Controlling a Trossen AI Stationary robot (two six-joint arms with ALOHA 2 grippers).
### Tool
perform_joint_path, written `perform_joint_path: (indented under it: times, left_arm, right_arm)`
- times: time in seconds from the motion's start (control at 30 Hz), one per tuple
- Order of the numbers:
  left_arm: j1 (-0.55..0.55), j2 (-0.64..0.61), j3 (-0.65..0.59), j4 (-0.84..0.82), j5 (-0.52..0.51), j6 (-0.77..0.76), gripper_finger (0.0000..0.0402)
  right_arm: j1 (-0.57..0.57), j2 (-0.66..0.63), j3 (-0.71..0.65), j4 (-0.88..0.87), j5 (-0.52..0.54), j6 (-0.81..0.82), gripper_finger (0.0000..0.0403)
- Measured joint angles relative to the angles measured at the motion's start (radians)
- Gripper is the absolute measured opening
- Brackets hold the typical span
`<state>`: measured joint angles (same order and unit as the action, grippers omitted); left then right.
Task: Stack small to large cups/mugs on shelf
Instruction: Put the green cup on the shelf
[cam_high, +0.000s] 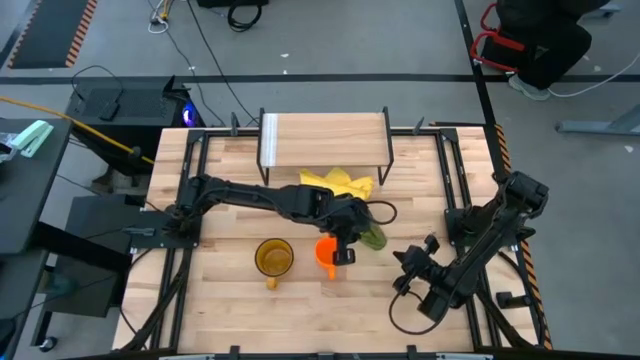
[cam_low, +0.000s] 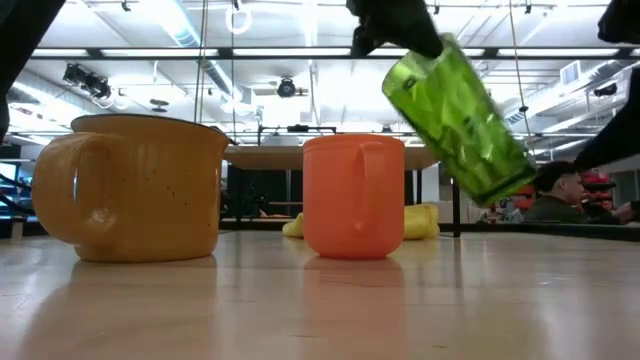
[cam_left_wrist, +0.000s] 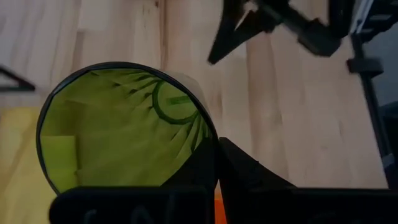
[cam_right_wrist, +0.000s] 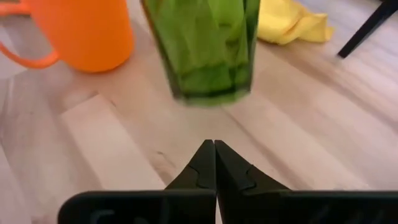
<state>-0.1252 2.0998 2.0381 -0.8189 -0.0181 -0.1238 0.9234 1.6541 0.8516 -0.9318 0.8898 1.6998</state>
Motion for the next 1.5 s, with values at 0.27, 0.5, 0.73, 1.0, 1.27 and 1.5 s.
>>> perform_joint_path:
  times: [0.27, 0.5, 0.73, 1.0, 1.27, 1.5]
  left_arm:
    - [0.012, 0.011, 0.005, -0.109, -0.005, -0.022, 0.0011]
    - [0.014, 0.016, 0.005, -0.133, -0.005, -0.022, 0.0011]
    - [0.016, 0.016, 0.005, -0.181, -0.054, -0.022, 0.0011]
    - [0.016, 0.016, 0.005, -0.267, -0.128, -0.051, 0.0011]
    - [0.016, 0.015, 0.006, -0.394, -0.136, -0.113, 0.0011]
    - [0.016, 0.013, 0.008, -0.519, -0.138, -0.159, 0.0011]
  right_arm:
    - [-0.028, 0.058, 0.0, 0.119, 0.015, -0.072, 0.0]
    - [-0.131, 0.046, 0.0, 0.362, 0.077, -0.387, 0.0]
    - [-0.186, 0.046, 0.0, 0.426, 0.062, -0.537, 0.0]
    - [-0.19, 0.046, 0.0, 0.428, 0.062, -0.552, 0.0]
    - [-0.19, 0.046, 0.0, 0.427, 0.062, -0.559, 0.0]
    - [-0.19, 0.046, 0.0, 0.426, 0.059, -0.56, 0.0]
